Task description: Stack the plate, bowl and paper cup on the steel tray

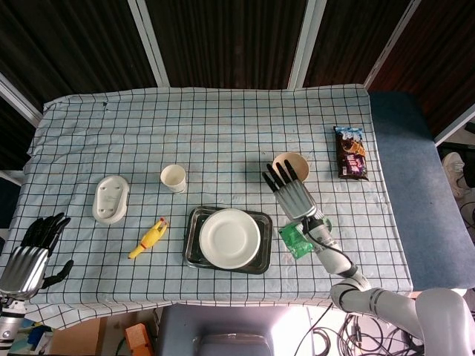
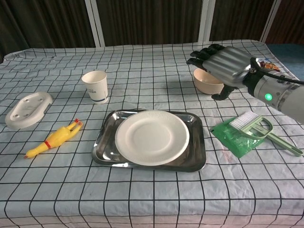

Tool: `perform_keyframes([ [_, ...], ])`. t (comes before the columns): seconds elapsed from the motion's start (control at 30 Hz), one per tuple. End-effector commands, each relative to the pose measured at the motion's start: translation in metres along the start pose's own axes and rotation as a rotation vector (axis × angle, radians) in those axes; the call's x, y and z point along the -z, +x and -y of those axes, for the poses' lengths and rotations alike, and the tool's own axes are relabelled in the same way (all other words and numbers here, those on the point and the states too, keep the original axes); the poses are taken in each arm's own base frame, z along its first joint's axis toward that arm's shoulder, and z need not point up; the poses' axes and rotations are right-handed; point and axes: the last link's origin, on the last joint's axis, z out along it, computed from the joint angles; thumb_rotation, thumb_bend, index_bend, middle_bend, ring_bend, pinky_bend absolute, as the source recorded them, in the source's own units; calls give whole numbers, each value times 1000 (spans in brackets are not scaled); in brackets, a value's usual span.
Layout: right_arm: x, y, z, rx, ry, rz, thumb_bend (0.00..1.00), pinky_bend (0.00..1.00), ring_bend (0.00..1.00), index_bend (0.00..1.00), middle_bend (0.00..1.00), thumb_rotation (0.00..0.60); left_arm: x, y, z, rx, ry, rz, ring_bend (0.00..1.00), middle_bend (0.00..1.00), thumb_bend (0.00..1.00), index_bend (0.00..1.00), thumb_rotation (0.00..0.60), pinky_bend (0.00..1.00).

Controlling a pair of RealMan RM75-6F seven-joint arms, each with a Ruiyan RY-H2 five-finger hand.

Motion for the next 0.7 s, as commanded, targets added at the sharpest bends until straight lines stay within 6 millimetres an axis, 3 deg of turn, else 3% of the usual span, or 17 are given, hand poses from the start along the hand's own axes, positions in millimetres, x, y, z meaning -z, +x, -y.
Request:
perform_keyframes([
  [0.03, -17, -7, -19, 2, -90, 46, 154, 0, 0, 99, 0, 600, 0, 0, 0, -2, 0, -4, 6, 15, 322, 0, 600, 32],
  [0.27, -27, -23, -36, 3, -162, 106, 153, 0, 0, 171, 0, 600, -1, 0, 1, -4, 11, 3, 6, 16, 322, 0, 600, 31],
  [0.4, -26, -30, -41, -8, -170, 113, 154, 0, 0, 276, 0, 600, -1, 0, 1, -4, 12, 1, 6, 16, 321, 0, 600, 31],
  [0.57, -28, -35, -35, -66, -154, 119, 212, 0, 0, 440, 0, 600, -2, 0, 0, -6, 10, -9, 6, 16, 341, 0, 600, 32],
  [0.7, -31, -39, -28, -86, -152, 125, 285, 0, 0, 499, 0, 600, -1, 1, 1, -4, 14, -23, 6, 16, 357, 0, 600, 31],
])
